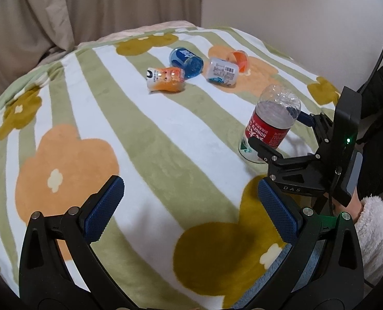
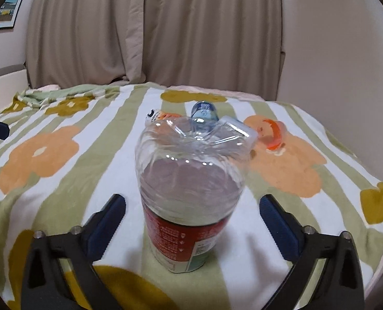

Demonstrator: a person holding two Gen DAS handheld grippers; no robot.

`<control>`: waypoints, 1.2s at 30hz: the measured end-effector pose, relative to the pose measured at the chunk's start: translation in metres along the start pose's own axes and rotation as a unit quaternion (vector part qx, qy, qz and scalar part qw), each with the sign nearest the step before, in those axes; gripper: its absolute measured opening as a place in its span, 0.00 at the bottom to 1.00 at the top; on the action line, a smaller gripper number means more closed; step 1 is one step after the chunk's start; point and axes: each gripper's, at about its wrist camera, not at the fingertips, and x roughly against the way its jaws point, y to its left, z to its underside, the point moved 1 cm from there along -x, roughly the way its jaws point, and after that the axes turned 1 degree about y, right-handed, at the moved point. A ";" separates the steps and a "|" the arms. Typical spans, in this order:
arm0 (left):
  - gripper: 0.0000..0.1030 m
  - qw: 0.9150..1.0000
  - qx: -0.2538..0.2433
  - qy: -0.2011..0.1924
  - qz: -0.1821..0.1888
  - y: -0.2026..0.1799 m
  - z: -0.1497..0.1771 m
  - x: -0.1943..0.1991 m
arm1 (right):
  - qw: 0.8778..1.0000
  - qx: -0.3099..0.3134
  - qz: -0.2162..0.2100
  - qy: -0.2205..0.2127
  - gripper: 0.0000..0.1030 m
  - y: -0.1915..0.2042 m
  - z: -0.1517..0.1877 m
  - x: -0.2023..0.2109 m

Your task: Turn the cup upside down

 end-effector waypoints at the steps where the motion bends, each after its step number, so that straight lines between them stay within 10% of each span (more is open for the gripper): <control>1: 1.00 1.000 0.000 -0.001 0.000 0.000 0.000 0.001 | 1.000 0.002 -0.001 0.000 1.00 0.000 0.000 0.001; 10: 1.00 0.999 0.004 -0.042 0.001 -0.010 -0.007 0.034 | 1.000 -0.022 -0.010 -0.020 1.00 -0.003 -0.015 0.046; 24: 1.00 0.968 -0.003 -0.248 -0.041 -0.065 -0.021 0.162 | 0.979 -0.097 0.149 -0.103 1.00 -0.023 -0.085 0.241; 36: 1.00 0.955 -0.010 -0.293 -0.032 -0.086 0.005 0.187 | 0.960 -0.121 0.223 -0.122 1.00 -0.023 -0.056 0.303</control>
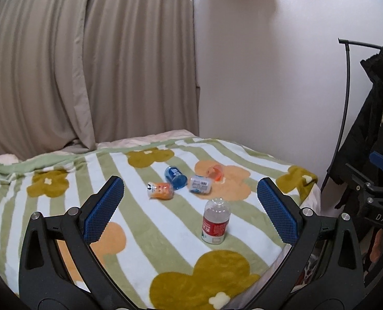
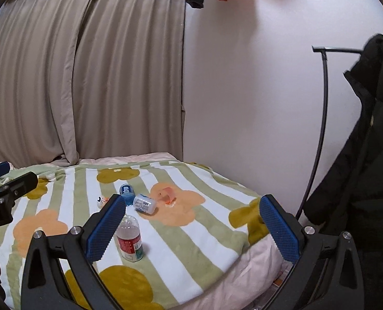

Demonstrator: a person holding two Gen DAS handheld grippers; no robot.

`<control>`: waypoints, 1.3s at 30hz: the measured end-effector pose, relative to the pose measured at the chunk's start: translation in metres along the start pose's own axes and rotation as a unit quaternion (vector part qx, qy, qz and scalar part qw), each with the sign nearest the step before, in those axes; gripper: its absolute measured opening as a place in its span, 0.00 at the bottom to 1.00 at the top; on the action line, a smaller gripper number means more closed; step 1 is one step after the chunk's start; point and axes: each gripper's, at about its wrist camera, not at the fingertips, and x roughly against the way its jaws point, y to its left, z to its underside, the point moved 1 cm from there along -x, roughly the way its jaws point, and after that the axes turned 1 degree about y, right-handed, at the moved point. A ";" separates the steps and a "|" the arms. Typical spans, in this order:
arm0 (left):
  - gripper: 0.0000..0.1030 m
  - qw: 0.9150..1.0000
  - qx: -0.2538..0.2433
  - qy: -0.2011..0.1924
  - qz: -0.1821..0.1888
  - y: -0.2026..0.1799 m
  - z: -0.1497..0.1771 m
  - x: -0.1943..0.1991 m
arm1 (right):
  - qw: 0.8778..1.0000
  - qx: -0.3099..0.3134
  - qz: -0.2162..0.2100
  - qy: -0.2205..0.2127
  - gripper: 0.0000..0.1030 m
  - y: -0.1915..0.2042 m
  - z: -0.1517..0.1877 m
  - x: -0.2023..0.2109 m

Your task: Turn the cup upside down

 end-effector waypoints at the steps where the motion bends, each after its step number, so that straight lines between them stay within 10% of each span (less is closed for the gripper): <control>1: 1.00 1.000 -0.003 0.000 -0.001 -0.002 0.001 0.002 | 1.000 0.000 0.001 -0.001 1.00 0.000 0.001 0.002; 39: 1.00 1.000 -0.005 -0.010 -0.006 -0.003 0.000 0.019 | 1.000 -0.006 0.004 -0.007 1.00 0.007 0.000 0.015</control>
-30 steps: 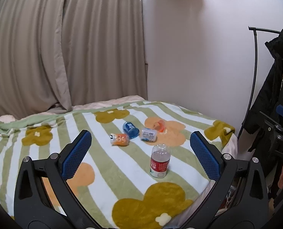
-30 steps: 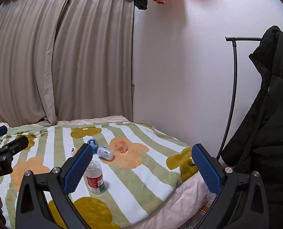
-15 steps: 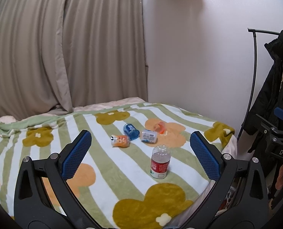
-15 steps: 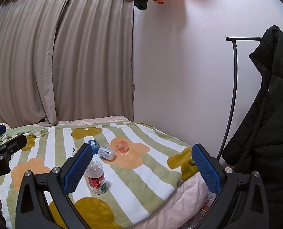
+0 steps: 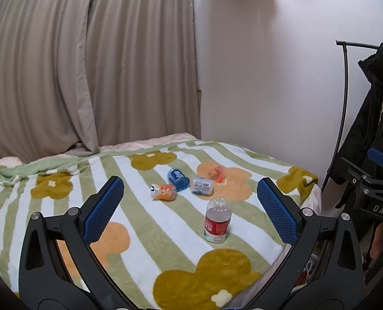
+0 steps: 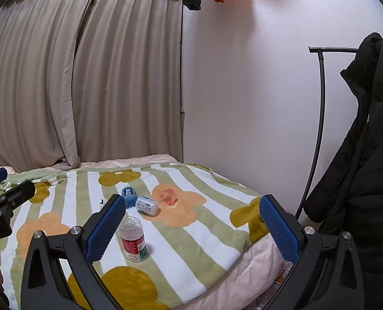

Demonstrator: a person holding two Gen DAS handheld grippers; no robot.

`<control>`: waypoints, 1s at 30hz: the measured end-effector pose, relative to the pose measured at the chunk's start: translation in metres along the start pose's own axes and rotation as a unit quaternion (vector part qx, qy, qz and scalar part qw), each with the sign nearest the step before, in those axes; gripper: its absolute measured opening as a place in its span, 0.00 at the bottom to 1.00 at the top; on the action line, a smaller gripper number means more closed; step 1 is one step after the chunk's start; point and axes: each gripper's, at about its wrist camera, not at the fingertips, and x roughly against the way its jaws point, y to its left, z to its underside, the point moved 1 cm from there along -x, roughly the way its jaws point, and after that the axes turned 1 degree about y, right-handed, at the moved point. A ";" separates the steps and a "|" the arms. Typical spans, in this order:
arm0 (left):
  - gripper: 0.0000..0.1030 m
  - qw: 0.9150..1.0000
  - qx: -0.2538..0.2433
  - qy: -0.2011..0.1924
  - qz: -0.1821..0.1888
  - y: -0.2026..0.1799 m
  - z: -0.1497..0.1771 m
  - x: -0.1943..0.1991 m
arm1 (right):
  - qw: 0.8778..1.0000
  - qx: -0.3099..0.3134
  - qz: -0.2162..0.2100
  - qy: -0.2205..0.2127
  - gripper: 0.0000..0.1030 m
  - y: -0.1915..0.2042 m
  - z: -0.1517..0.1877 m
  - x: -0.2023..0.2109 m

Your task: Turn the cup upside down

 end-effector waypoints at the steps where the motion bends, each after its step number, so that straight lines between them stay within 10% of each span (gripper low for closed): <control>1: 1.00 1.000 0.000 0.000 0.000 0.000 0.000 0.000 | 1.000 0.000 0.000 0.000 1.00 0.000 0.000 0.000; 30: 1.00 1.000 -0.001 -0.005 0.001 0.000 -0.007 -0.002 | 1.000 -0.001 0.006 0.000 1.00 0.009 0.000 0.002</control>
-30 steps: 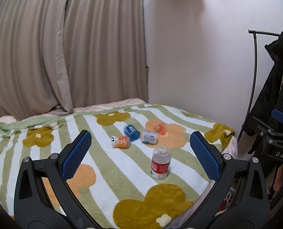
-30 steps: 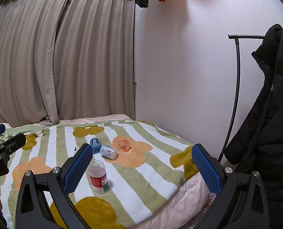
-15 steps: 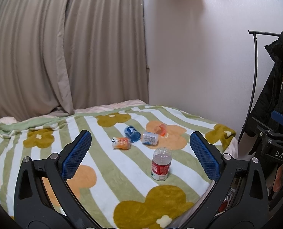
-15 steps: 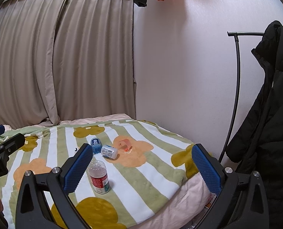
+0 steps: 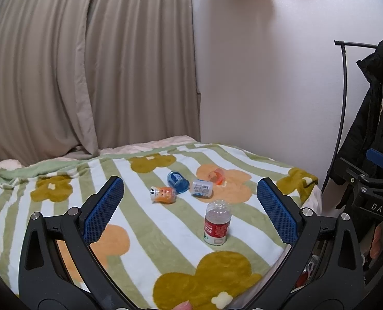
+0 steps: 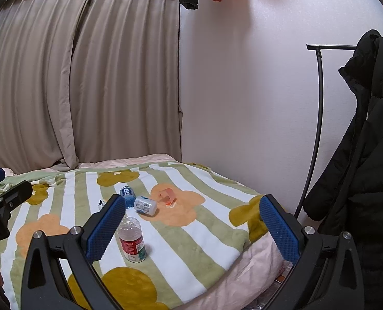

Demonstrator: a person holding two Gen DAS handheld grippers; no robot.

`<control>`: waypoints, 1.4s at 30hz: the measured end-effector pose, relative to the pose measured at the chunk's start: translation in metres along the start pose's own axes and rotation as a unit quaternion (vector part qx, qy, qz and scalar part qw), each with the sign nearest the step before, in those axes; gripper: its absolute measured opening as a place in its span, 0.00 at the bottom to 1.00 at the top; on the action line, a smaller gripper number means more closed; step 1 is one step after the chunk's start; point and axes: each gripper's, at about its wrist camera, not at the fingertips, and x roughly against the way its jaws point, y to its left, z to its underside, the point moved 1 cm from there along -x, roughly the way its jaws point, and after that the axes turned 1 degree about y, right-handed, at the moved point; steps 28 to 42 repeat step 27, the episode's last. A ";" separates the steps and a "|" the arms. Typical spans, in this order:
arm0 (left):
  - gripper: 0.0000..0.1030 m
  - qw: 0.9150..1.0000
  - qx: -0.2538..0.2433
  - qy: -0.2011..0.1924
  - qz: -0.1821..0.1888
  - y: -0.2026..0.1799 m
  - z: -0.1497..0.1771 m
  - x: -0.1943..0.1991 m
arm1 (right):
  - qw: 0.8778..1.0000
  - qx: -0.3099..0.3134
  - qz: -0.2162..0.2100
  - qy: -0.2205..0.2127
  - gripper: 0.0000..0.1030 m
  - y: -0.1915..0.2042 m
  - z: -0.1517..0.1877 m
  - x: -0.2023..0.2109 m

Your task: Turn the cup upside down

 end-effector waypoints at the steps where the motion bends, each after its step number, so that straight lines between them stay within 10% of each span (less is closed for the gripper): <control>1: 1.00 1.000 -0.001 -0.001 0.000 0.000 0.000 0.000 | 1.000 0.000 0.000 0.000 1.00 0.001 0.000 0.001; 42: 1.00 1.000 -0.003 -0.020 -0.009 -0.002 0.006 -0.005 | 1.000 -0.003 -0.001 0.001 1.00 -0.003 0.000 -0.001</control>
